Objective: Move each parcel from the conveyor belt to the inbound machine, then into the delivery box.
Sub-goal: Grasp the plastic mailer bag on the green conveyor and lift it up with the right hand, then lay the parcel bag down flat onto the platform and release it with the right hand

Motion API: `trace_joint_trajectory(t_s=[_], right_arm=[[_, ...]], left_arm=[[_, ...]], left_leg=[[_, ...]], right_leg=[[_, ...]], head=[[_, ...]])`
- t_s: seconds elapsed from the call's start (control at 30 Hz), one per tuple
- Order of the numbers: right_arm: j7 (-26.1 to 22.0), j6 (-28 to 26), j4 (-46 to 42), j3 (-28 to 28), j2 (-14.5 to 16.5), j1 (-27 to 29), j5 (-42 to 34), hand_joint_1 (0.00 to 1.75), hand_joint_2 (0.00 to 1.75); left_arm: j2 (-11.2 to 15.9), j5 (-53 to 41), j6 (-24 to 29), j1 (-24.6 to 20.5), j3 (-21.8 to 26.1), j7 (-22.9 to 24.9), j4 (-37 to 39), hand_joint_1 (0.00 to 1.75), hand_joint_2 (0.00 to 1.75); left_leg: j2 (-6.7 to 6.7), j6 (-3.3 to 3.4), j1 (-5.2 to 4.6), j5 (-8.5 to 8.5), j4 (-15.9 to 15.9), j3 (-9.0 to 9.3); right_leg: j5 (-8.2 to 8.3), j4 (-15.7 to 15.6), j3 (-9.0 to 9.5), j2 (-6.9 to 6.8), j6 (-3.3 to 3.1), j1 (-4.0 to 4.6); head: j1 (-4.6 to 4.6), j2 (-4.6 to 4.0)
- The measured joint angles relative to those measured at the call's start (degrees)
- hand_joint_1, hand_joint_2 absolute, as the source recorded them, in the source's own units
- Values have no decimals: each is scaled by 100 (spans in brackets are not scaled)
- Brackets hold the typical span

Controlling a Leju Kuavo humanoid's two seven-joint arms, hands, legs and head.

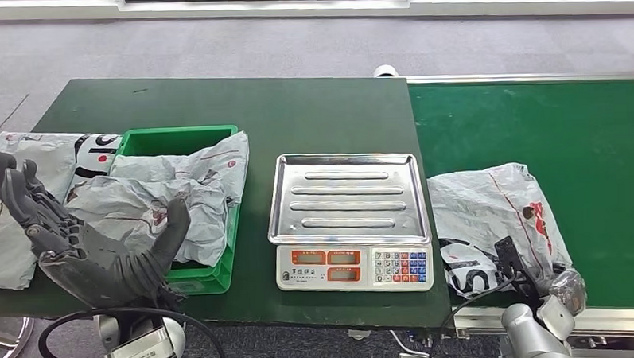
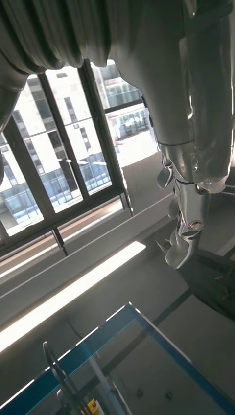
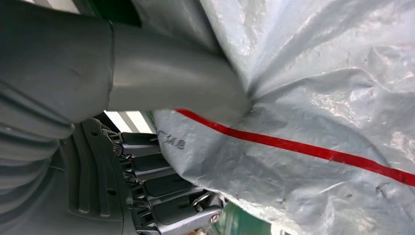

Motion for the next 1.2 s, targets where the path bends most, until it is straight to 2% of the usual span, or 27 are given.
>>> trace_joint_trajectory(t_s=[0.1,0.2,0.27,0.43,0.53,0.7,0.83,1.0,1.2], right_arm=[[-269,-135,12,-91,-7,-44,-39,175,175],[-716,-610,-287,-168,100,55,-7,175,175],[-1400,-774,-1129,-273,357,254,-9,175,175],[-3883,-831,-3792,-883,1266,483,-705,175,175],[-4689,-829,-4978,-1226,1641,496,-1284,175,175],[-5386,-827,-6526,-1443,1957,541,-2051,175,175],[-5642,-822,-7333,-1512,2076,555,-2410,175,175],[-5675,-814,-7783,-1469,2168,591,-2369,175,175],[-5690,-812,-7868,-1281,2228,633,-2435,175,175]], left_arm=[[38,226,0,29,-84,4,5,0,175],[53,332,0,74,-100,6,-1,0,175],[71,392,0,123,-100,7,-11,0,175],[111,455,0,152,-100,8,3,0,175],[125,464,0,147,-100,8,42,0,175],[141,575,0,112,-100,8,137,0,175],[147,592,0,107,-100,8,205,0,175],[147,591,0,116,-100,8,243,0,175],[149,632,0,117,-100,8,245,0,175]], left_leg=[[13,6,-1,-18,0,-4],[6,9,-2,-19,0,-9],[-5,8,-2,-14,0,-14],[-21,-7,5,-2,-1,24],[-35,-8,5,-1,-2,23],[-22,-3,-4,-6,-3,25],[-18,-1,-7,-7,-2,26],[-17,0,-7,-7,-2,26],[-17,0,-5,-7,-3,23]], right_leg=[[-8,-3,22,10,9,-1],[-10,-3,24,0,12,-3],[-10,0,20,-12,12,-4],[-14,4,5,-21,3,-2],[-19,4,6,-29,-1,2],[-20,3,4,-18,0,-3],[-18,3,7,-15,2,-6],[-17,3,8,-15,3,-6],[-18,4,10,-15,3,-5]], head=[[0,1],[0,1],[0,1],[-2,1],[-1,0],[-1,1],[-1,0],[0,1],[-1,1]])
